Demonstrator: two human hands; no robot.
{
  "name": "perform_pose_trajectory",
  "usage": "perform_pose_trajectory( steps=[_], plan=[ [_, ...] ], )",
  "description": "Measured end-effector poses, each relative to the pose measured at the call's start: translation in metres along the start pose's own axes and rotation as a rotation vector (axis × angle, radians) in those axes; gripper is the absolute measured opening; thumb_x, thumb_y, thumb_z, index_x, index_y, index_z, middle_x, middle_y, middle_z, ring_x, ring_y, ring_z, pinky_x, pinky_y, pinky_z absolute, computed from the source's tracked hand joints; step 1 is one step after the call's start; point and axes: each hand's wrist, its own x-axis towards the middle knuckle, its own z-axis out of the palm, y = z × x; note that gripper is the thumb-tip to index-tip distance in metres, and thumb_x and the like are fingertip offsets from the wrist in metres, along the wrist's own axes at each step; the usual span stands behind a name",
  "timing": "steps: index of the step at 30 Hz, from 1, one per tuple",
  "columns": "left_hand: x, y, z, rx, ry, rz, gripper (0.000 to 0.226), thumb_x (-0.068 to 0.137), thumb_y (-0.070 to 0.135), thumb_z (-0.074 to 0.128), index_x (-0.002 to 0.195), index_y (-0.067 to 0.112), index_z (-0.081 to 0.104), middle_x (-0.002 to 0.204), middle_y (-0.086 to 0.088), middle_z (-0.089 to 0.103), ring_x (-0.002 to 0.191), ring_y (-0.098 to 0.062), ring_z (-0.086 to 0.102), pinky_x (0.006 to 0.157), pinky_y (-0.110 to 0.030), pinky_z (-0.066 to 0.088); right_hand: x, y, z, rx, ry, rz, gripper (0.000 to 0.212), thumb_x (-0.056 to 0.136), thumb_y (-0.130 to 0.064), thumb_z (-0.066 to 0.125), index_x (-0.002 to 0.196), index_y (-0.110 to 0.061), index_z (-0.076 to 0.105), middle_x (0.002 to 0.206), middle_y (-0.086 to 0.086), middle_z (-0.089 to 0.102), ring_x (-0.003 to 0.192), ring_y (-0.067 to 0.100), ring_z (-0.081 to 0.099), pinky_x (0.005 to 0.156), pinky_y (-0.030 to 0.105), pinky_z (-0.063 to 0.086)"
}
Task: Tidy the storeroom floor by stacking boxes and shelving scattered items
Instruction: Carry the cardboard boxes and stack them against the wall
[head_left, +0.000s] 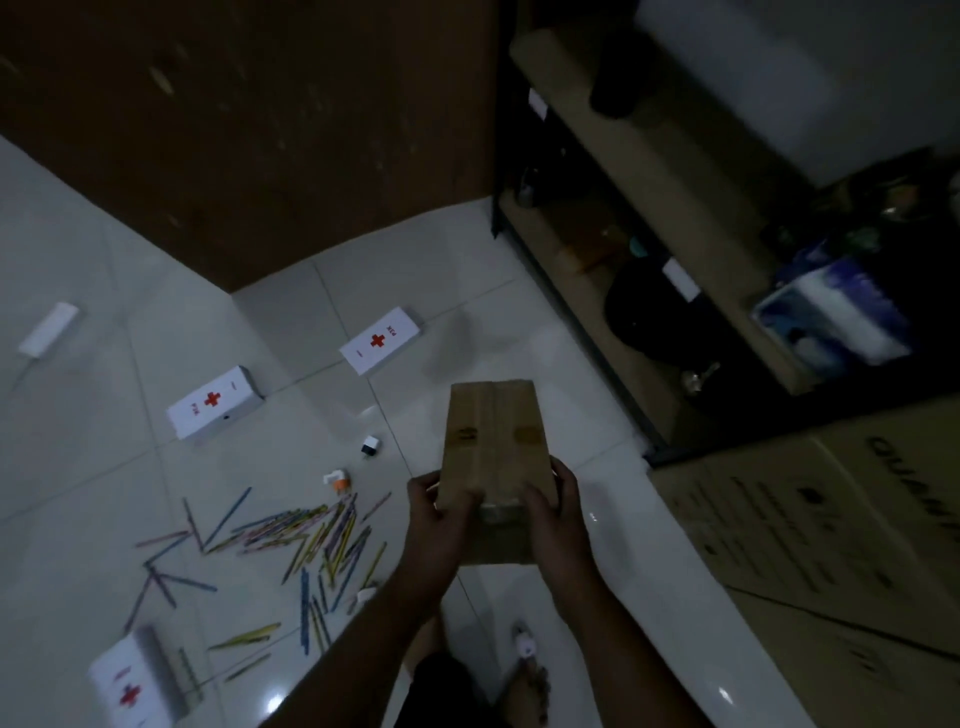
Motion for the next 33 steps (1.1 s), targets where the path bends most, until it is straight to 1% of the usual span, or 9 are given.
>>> perform_pose_trajectory(
  steps=[4, 10, 12, 14, 19, 23, 27, 30, 33],
  plan=[
    [-0.100, 0.066, -0.005, -0.045, -0.011, 0.085, 0.053, 0.095, 0.038, 0.066, 0.136, 0.030, 0.035, 0.130, 0.002, 0.052, 0.104, -0.011, 0.060, 0.069, -0.026, 0.051, -0.097, -0.063, -0.030, 0.047, 0.019, -0.080, 0.053, 0.103, -0.033, 0.058, 0.151, -0.043, 0.038, 0.137, -0.009, 0.055, 0.108, 0.003, 0.061, 0.071, 0.021, 0.054],
    [-0.233, 0.127, -0.015, -0.079, -0.125, 0.292, 0.059, 0.088, 0.042, 0.074, 0.135, 0.032, 0.039, 0.129, 0.014, 0.052, 0.109, -0.007, 0.059, 0.063, -0.019, 0.057, -0.229, -0.132, -0.084, 0.083, 0.069, -0.236, 0.044, 0.100, -0.042, 0.061, 0.135, -0.063, 0.047, 0.131, -0.024, 0.059, 0.113, 0.005, 0.062, 0.092, 0.038, 0.060],
    [-0.266, 0.135, -0.016, -0.088, -0.182, 0.355, 0.065, 0.080, 0.050, 0.079, 0.132, 0.037, 0.042, 0.131, 0.014, 0.053, 0.115, -0.011, 0.061, 0.076, -0.028, 0.062, -0.270, -0.145, -0.102, 0.119, 0.099, -0.288, 0.041, 0.098, -0.043, 0.064, 0.125, -0.069, 0.047, 0.124, -0.030, 0.059, 0.111, 0.007, 0.064, 0.090, 0.044, 0.061],
    [-0.295, 0.140, -0.013, -0.078, -0.217, 0.415, 0.069, 0.072, 0.054, 0.084, 0.128, 0.039, 0.045, 0.133, 0.013, 0.056, 0.118, -0.014, 0.061, 0.085, -0.039, 0.062, -0.308, -0.149, -0.120, 0.151, 0.154, -0.340, 0.044, 0.094, -0.045, 0.069, 0.127, -0.067, 0.049, 0.124, -0.030, 0.060, 0.109, 0.006, 0.067, 0.088, 0.041, 0.062],
    [-0.369, 0.142, -0.002, -0.044, -0.360, 0.579, 0.062, 0.080, 0.032, 0.084, 0.128, 0.035, 0.046, 0.128, 0.021, 0.054, 0.116, -0.001, 0.056, 0.071, -0.017, 0.057, -0.402, -0.132, -0.156, 0.282, 0.295, -0.446, 0.056, 0.089, -0.040, 0.076, 0.139, -0.051, 0.053, 0.127, -0.025, 0.066, 0.109, 0.004, 0.069, 0.091, 0.044, 0.061],
    [-0.421, 0.127, 0.014, -0.005, -0.494, 0.647, 0.063, 0.076, 0.035, 0.084, 0.126, 0.035, 0.045, 0.128, 0.023, 0.054, 0.119, 0.001, 0.054, 0.075, -0.021, 0.059, -0.471, -0.106, -0.183, 0.374, 0.427, -0.485, 0.053, 0.090, -0.032, 0.076, 0.135, -0.051, 0.056, 0.127, -0.024, 0.066, 0.112, 0.011, 0.069, 0.090, 0.047, 0.061],
    [-0.474, 0.110, 0.048, 0.014, -0.670, 0.645, 0.062, 0.078, 0.025, 0.085, 0.121, 0.040, 0.044, 0.127, 0.024, 0.052, 0.115, 0.006, 0.053, 0.070, -0.019, 0.058, -0.531, -0.075, -0.220, 0.438, 0.588, -0.565, 0.053, 0.090, -0.022, 0.075, 0.133, -0.049, 0.059, 0.130, -0.018, 0.066, 0.112, 0.013, 0.068, 0.086, 0.046, 0.062],
    [-0.513, 0.095, 0.078, 0.050, -0.797, 0.679, 0.064, 0.078, 0.024, 0.086, 0.121, 0.043, 0.043, 0.127, 0.023, 0.054, 0.106, 0.015, 0.055, 0.077, -0.023, 0.058, -0.570, -0.050, -0.249, 0.491, 0.727, -0.642, 0.054, 0.091, -0.015, 0.073, 0.136, -0.042, 0.058, 0.128, -0.015, 0.067, 0.108, 0.011, 0.069, 0.077, 0.035, 0.062],
    [-0.554, 0.080, 0.110, 0.104, -0.907, 0.735, 0.065, 0.080, 0.016, 0.085, 0.123, 0.039, 0.042, 0.129, 0.018, 0.054, 0.103, 0.018, 0.055, 0.074, -0.011, 0.053, -0.604, -0.022, -0.277, 0.542, 0.866, -0.694, 0.054, 0.092, -0.012, 0.070, 0.137, -0.040, 0.056, 0.124, -0.016, 0.067, 0.107, 0.010, 0.069, 0.078, 0.035, 0.062]
  ],
)
